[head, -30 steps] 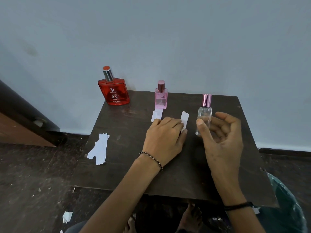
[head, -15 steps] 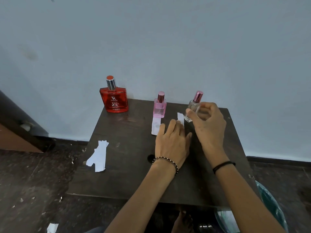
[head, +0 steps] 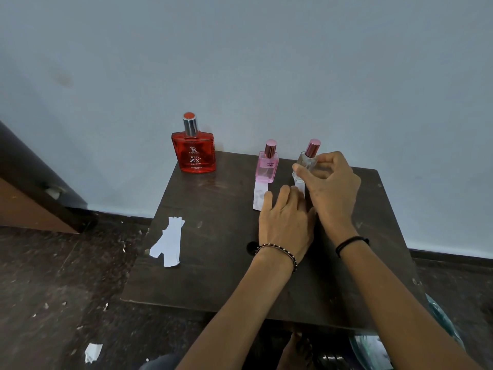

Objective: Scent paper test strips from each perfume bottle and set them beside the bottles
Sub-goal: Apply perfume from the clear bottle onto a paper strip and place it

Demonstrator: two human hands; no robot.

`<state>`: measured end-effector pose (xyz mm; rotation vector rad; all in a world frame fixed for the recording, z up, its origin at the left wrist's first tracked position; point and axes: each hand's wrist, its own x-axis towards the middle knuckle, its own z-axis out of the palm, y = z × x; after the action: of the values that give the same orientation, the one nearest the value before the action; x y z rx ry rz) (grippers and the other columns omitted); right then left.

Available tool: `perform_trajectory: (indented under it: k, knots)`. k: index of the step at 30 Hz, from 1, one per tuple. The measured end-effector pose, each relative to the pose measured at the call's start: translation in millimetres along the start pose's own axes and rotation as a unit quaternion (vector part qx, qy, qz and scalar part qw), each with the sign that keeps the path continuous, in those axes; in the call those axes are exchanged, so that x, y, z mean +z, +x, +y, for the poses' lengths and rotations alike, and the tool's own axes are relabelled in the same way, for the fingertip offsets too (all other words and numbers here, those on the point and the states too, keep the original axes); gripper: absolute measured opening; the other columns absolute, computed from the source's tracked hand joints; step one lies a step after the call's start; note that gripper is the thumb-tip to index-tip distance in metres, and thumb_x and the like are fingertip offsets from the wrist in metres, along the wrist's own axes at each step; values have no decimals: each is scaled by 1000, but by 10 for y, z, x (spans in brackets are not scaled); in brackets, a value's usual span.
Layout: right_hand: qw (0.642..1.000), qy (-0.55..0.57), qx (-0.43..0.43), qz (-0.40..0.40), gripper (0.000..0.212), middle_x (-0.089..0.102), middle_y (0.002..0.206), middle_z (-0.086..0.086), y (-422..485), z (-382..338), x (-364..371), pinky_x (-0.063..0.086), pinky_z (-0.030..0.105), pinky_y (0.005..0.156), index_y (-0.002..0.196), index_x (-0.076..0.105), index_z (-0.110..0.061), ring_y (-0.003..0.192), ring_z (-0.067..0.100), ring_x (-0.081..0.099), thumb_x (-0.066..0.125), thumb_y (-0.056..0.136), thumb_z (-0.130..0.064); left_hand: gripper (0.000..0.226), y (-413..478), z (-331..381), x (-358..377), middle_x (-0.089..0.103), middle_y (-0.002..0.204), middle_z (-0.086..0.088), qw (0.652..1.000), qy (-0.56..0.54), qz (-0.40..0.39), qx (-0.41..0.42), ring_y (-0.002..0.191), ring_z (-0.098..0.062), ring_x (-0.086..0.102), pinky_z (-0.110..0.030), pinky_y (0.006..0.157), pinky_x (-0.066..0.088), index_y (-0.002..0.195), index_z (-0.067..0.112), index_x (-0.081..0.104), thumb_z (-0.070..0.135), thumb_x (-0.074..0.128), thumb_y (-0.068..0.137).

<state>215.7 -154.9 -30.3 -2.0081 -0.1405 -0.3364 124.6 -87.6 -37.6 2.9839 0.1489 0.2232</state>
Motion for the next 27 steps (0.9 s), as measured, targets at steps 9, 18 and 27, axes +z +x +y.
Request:
perform_trajectory:
  k: [9,18,27]
  knots:
    - [1000,-8,-15,13,47,66,92,-11,-69,48,40,47,0,66,107,64,-15,79,2,67,88,77,-41,41,5,-5,27,53,136,-5,1000,-12,7,1,129,-24,40,-42,108,29,135,11,51,31,45,99]
    - [1000,17,5,-3,54,71,100,-1,-97,154,6,48,0,69,111,62,-10,87,3,70,92,74,-35,49,-8,-28,24,52,141,-2,1000,-21,23,-5,129,-21,41,-41,108,27,147,9,40,32,37,103]
    - [1000,3,-8,-8,52,71,100,2,-109,160,45,50,3,71,112,60,-8,86,11,71,90,76,-32,51,-16,-36,33,50,144,-2,1000,-23,22,4,129,-21,41,-42,108,27,147,9,39,30,41,101]
